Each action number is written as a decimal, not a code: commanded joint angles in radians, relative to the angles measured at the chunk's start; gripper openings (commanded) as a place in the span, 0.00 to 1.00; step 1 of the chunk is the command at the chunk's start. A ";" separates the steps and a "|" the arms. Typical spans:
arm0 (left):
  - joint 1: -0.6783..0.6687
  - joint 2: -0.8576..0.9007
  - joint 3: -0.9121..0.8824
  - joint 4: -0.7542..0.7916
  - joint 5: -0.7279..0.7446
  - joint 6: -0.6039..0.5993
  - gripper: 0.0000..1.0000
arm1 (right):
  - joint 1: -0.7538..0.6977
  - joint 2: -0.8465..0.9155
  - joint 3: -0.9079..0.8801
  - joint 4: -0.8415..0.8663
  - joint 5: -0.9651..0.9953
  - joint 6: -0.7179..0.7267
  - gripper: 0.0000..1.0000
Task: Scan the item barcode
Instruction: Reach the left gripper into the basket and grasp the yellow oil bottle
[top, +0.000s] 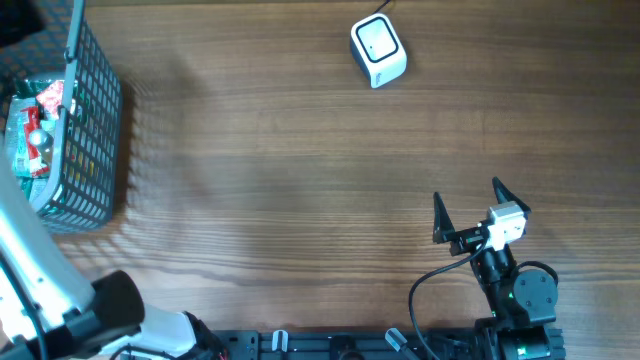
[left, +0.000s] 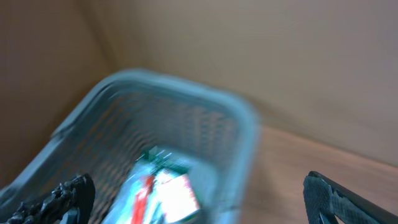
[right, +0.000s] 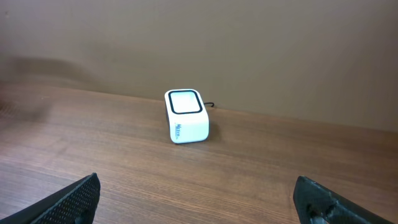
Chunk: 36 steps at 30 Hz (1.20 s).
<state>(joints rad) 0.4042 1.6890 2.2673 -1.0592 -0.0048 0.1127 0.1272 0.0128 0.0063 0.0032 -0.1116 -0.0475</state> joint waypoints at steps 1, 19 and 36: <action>0.148 0.064 -0.078 -0.007 0.014 0.021 1.00 | -0.003 -0.008 -0.001 0.003 -0.001 -0.005 1.00; 0.294 0.241 -0.473 0.031 0.195 0.094 0.97 | -0.003 -0.008 -0.001 0.003 -0.001 -0.005 1.00; 0.294 0.241 -0.602 0.047 0.195 0.093 0.91 | -0.003 -0.005 -0.001 0.003 -0.001 -0.005 1.00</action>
<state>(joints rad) 0.6941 1.9228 1.6779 -1.0199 0.1673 0.1867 0.1272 0.0128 0.0063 0.0029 -0.1116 -0.0475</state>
